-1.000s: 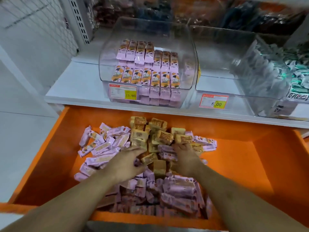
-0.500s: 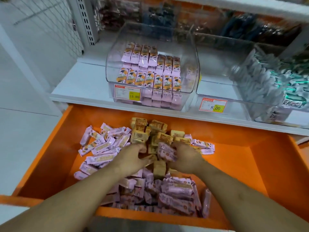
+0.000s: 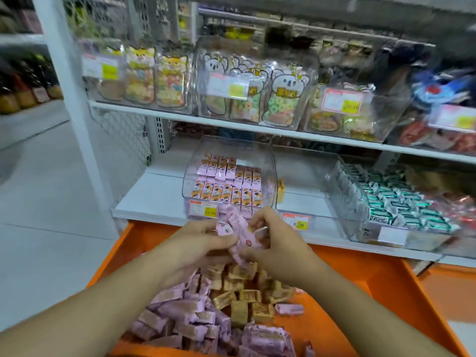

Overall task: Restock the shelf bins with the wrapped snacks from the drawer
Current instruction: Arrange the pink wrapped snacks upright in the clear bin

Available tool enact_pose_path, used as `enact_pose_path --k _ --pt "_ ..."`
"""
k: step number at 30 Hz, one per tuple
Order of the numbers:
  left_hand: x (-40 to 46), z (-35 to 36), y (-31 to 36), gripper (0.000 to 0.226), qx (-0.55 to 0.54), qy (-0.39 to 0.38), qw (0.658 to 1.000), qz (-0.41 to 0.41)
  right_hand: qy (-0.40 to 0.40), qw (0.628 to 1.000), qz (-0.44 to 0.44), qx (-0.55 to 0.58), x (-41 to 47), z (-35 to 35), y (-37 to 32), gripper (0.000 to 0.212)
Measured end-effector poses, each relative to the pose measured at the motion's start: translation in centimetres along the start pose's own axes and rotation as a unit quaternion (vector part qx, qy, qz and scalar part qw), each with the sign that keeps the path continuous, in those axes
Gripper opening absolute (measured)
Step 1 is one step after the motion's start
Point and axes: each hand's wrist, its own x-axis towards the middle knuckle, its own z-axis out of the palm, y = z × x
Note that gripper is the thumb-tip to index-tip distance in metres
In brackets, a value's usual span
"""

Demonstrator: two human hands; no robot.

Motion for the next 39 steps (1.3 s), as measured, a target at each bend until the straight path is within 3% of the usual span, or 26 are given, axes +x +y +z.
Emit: enact_pose_path --k 6,11,18,24,28,33,36,39 --pt "-1.7 0.4 2.9 0.037 -0.028 -0.009 0.999 0.027 0.058 0.988 -0.013 0.146 -1.1 -0.4 -0.3 0.042" --pt "-0.2 1.3 3.8 0.05 -0.071 -0.006 0.997 0.041 0.087 0.983 -0.006 0.165 -0.6 -1.7 0.0 0.045" --pt "1.4 1.9 4.1 0.033 -0.068 -0.024 0.997 0.03 0.085 0.985 0.001 0.149 0.6 -2.3 1.1 0.044" --pt "1.9 1.9 4.0 0.039 -0.05 -0.018 0.998 0.034 0.105 0.985 0.009 0.133 0.8 -2.3 1.2 0.047" --pt "1.0 2.0 4.1 0.01 -0.004 0.001 0.999 0.037 0.112 0.99 -0.033 0.082 0.1 -2.4 0.8 0.037" --pt "-0.2 2.1 4.0 0.033 0.077 0.073 0.993 0.044 0.129 0.99 -0.038 0.046 -0.5 -2.4 1.0 0.032" --pt "-0.7 1.4 3.7 0.054 0.251 0.14 0.956 0.057 0.128 0.99 -0.047 0.028 -0.8 -2.4 0.8 0.032" --pt "-0.9 1.0 3.2 0.079 0.315 0.159 0.934 0.063 0.111 0.991 -0.058 0.043 -1.2 -2.1 0.2 0.031"
